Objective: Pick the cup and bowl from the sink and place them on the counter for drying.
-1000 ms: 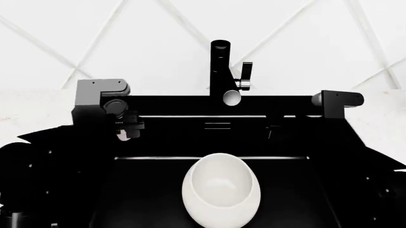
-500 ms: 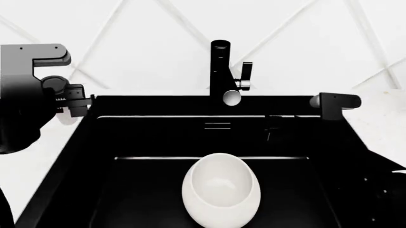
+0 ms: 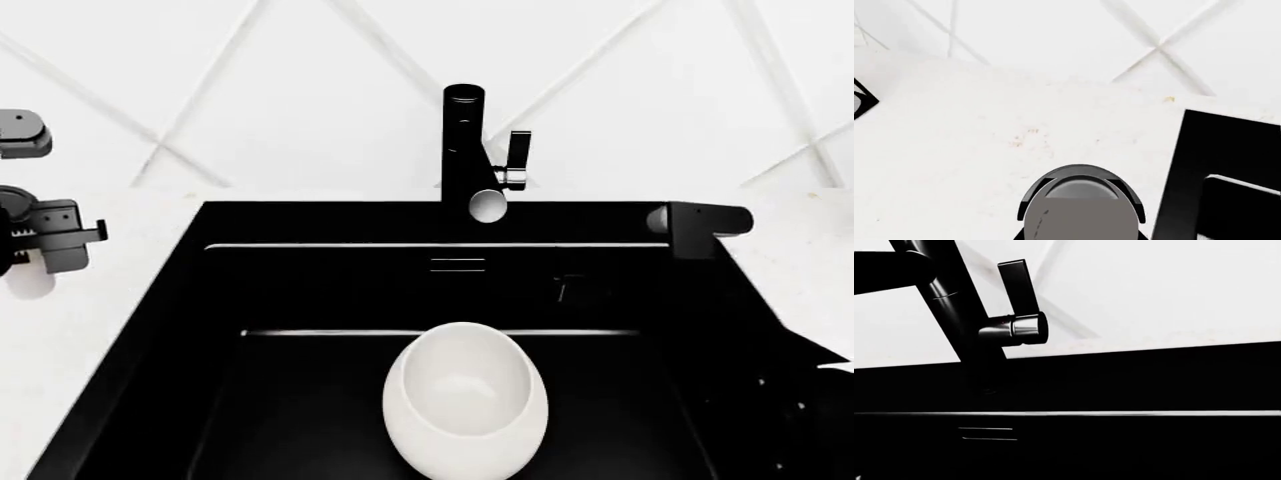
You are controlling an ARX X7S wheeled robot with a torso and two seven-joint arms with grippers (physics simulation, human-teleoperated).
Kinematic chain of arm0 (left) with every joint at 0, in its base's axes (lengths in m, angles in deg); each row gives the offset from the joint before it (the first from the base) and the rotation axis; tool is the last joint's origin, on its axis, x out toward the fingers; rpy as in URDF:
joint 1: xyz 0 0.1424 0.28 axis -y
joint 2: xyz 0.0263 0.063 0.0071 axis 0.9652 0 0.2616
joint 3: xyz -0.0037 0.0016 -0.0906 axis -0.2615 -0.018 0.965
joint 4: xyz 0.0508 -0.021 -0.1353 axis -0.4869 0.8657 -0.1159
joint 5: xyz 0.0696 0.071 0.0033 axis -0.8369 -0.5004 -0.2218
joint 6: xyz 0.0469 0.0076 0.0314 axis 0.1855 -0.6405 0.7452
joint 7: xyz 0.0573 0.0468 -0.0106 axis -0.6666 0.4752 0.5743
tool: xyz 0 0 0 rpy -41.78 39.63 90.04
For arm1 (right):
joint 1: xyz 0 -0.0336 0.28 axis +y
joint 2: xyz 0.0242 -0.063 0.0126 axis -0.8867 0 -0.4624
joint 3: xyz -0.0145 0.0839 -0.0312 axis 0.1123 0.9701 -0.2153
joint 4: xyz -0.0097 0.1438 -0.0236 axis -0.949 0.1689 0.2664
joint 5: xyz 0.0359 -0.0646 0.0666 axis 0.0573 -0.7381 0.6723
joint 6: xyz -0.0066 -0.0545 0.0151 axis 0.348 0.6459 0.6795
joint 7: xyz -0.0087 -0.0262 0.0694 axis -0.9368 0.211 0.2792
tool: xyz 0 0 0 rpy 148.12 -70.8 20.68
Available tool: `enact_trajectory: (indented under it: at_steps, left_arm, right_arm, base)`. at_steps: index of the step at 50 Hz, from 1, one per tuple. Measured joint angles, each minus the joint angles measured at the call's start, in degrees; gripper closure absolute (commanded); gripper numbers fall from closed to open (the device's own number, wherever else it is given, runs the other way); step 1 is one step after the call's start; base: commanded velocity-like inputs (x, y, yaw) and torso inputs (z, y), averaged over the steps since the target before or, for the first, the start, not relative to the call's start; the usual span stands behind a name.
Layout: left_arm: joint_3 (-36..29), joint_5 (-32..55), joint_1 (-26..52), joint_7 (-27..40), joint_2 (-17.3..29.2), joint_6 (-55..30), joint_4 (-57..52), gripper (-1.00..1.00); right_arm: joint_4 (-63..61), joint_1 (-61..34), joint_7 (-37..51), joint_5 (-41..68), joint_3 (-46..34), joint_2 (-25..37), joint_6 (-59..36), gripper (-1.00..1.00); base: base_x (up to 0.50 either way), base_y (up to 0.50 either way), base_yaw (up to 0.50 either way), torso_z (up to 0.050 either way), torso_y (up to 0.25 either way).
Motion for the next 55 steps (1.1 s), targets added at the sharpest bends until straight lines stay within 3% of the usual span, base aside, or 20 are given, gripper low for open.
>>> enact_trajectory:
  at_steps: [21, 22, 55]
  left_arm:
    - [-1.36, 3.01, -5.39, 0.27, 3.05, 2.68, 2.41, 1.00]
    - [-1.35, 3.15, -5.44, 0.37, 3.10, 2.73, 2.49, -1.00]
    - [-2.19, 8.26, -0.82, 2.72, 3.53, 3.36, 0.69, -1.00]
  right_arm:
    - [0.91, 0.04, -0.15, -0.12, -0.90, -0.28, 0.38, -1.00]
    - [0.98, 0.04, -0.17, -0.13, -0.94, -0.30, 0.43, -1.00]
    - [1.85, 0.37, -0.48, 0.02, -1.81, -0.59, 1.18, -1.00]
  base:
    - [0.00, 0.00, 0.00, 0.000, 0.000]
    - [0.00, 0.00, 0.00, 0.000, 0.000]
    - [0.00, 0.00, 0.00, 0.000, 0.000]
